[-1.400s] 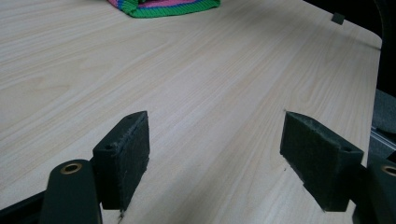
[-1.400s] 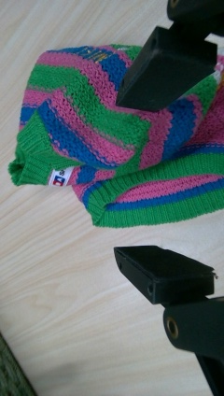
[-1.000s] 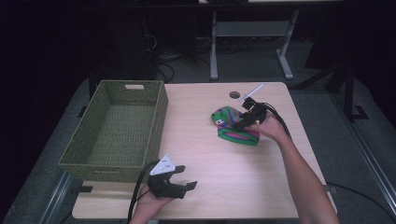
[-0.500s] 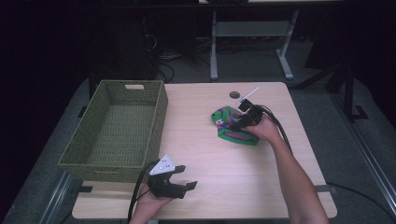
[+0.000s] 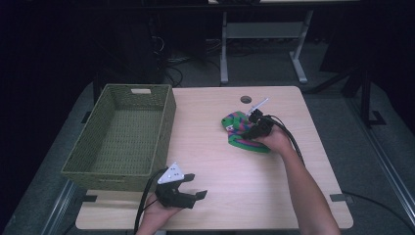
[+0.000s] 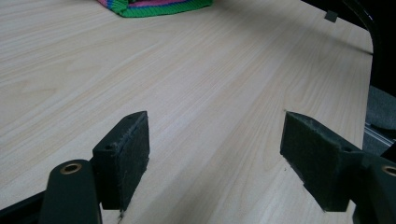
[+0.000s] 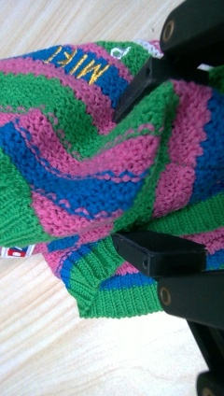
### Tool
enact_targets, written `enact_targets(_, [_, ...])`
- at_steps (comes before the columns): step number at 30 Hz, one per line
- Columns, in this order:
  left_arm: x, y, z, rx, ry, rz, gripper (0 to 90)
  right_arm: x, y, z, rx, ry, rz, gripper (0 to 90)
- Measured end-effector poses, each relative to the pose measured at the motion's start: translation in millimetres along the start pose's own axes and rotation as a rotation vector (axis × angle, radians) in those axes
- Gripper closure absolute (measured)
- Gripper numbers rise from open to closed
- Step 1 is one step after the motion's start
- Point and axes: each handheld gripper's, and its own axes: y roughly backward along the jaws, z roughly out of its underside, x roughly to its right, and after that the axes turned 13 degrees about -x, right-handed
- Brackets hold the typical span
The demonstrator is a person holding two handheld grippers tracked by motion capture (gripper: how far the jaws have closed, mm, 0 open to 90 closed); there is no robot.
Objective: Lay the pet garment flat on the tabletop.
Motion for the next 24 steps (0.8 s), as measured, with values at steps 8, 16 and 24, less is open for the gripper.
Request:
enact_targets(8, [1.9, -1.5, -0.8, -0.007, -0.009, 0.000, 23.7, -4.3, 1.4, -1.2, -0.015, -0.042, 0.015, 43.8])
enact_targets(16, [3.0, -3.2, -1.3, -0.012, -0.011, 0.001, 23.7, -5.6, 3.0, -2.5, -0.027, -0.064, 0.023, 55.8])
enact_targets(24, [1.2, -1.8, -0.9, -0.008, -0.008, 0.000, 23.7, -1.4, 4.7, -1.2, -0.023, -0.107, 0.002, 68.0])
